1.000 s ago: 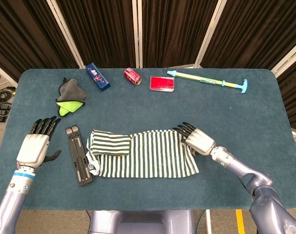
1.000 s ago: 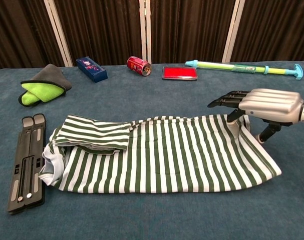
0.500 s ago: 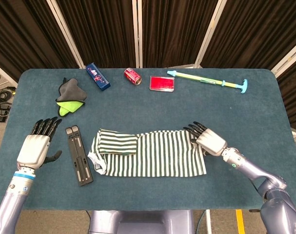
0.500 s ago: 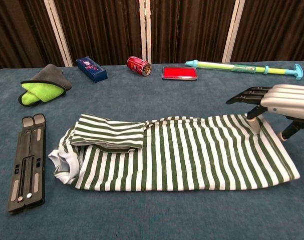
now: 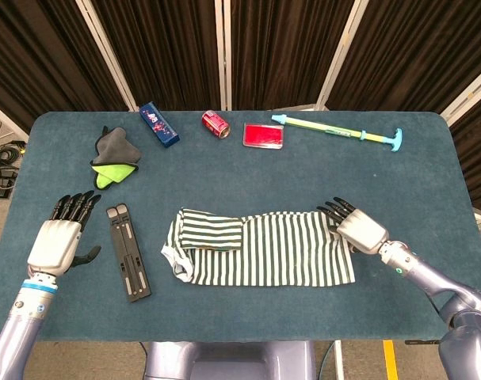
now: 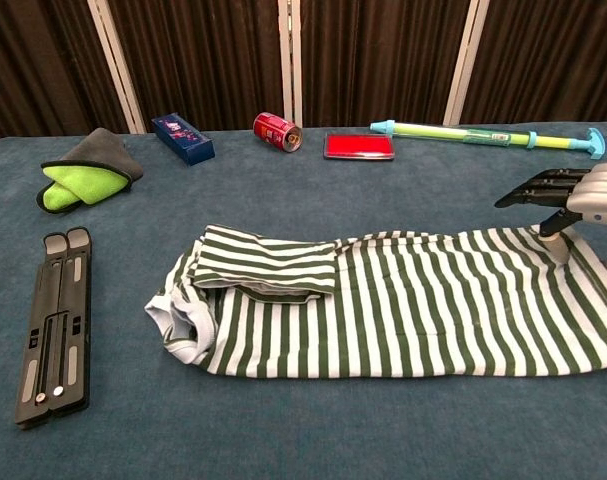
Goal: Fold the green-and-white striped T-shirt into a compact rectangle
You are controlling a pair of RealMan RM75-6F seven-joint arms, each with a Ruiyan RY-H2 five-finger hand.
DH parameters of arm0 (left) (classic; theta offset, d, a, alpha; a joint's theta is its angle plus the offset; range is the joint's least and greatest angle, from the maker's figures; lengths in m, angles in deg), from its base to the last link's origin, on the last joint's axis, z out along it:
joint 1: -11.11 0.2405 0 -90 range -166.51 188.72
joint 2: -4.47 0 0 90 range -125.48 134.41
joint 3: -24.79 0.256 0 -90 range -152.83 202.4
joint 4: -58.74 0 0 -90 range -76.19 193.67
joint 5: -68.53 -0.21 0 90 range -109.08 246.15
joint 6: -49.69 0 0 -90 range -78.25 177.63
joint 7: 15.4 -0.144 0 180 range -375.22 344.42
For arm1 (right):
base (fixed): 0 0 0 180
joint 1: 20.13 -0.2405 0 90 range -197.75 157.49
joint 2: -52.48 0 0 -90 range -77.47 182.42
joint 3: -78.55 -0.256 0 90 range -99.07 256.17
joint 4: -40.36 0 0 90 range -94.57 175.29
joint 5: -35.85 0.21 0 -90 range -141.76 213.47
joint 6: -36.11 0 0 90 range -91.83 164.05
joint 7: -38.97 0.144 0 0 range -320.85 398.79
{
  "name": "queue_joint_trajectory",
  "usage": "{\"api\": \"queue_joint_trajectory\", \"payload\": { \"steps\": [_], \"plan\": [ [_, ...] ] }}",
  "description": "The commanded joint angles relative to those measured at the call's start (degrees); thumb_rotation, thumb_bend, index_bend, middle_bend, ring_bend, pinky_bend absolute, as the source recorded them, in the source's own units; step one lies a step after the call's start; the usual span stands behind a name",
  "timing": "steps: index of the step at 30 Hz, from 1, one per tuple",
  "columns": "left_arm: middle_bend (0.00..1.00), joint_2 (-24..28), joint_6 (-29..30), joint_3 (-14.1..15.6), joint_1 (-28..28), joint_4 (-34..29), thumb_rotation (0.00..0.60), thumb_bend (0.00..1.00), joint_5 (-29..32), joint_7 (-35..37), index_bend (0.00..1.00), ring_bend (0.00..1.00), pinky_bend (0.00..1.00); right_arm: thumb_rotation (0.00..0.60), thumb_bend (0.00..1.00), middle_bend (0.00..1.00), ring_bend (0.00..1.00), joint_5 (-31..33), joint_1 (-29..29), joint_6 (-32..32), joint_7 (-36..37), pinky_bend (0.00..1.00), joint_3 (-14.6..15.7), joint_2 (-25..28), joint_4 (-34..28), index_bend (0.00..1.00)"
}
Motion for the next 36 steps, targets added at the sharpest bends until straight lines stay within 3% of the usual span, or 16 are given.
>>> {"api": "queue_joint_trajectory", "payload": {
  "steps": [1, 36],
  "plan": [
    [0.00, 0.06, 0.03, 0.03, 0.04, -0.04, 0.600, 0.29, -0.20, 0.02, 0.00, 0.00, 0.00, 0.600, 0.38, 0.05, 0.00, 0.10, 0.78, 0.12, -0.20, 0.00, 0.13, 1.01, 0.28, 0.72],
    [0.00, 0.93, 0.05, 0.22, 0.63, -0.65, 0.600, 0.29, -1.87, 1.61, 0.00, 0.00, 0.00, 0.600, 0.38, 0.05, 0.00, 0.12, 5.35, -3.72, -4.52, 0.00, 1.25, 5.38, 4.03, 0.72]
  ]
}}
